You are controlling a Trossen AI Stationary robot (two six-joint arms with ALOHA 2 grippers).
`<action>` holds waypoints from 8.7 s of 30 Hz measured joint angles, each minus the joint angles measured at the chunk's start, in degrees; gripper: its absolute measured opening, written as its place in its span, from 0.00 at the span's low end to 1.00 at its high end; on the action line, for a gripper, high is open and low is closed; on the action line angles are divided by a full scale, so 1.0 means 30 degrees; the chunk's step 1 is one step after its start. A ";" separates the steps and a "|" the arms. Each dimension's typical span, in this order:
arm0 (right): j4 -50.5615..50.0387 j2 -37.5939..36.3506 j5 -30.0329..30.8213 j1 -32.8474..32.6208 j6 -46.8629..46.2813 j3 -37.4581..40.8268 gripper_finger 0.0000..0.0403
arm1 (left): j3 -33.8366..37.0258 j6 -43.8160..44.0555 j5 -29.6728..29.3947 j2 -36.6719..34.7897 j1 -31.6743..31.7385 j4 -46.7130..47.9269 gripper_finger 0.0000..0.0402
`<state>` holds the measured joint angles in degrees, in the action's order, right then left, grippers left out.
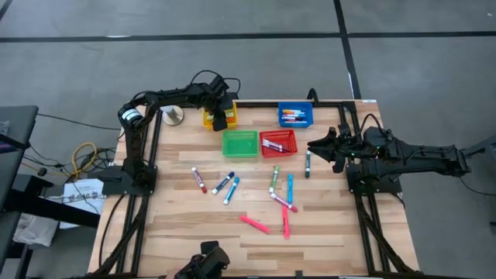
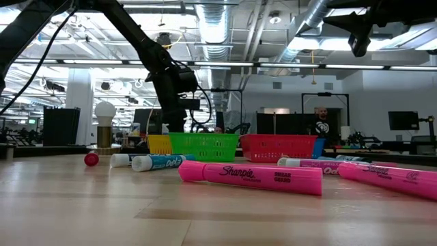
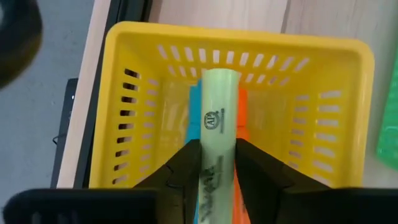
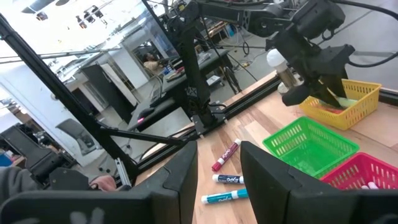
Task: Pick & Place Markers
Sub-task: Put the green sharpie into the yellow bin, then put the pink sharpie into the yellow bin
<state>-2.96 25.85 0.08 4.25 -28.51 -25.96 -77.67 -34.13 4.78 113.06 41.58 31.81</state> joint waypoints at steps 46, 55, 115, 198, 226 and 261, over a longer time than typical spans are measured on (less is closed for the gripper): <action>0.0000 0.0000 -0.0007 0.0000 0.0000 0.0000 0.28 | -0.0015 1.4252 -0.0727 -1.0367 -1.5374 -0.0604 0.51; -0.0003 0.0003 -0.0007 0.0000 0.0000 0.0000 0.28 | -0.0015 1.4546 -0.2316 -0.8264 -1.8944 -0.1069 0.51; -0.0609 0.0003 -0.0007 -0.0005 0.0007 0.0000 0.28 | -0.0003 1.1958 -0.0524 0.2506 -2.0888 -0.6270 0.51; -0.0852 0.0000 0.0131 0.0000 0.0007 0.0000 0.28 | -0.0007 -0.1580 -0.7071 -1.0239 -0.4362 -0.3162 0.20; -0.0867 0.0006 0.0131 0.0001 0.0009 0.0000 0.28 | -0.0007 -0.2034 -0.2486 -0.3679 -0.0663 -0.0501 0.20; -0.0707 0.0000 0.0131 0.0000 0.0157 0.0000 0.28 | 0.3053 -0.1513 -0.0194 -0.3024 -0.0342 -0.2410 0.21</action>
<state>-5.08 25.85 0.47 4.25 -28.04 -25.96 -68.51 -38.67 4.19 103.98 40.56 24.58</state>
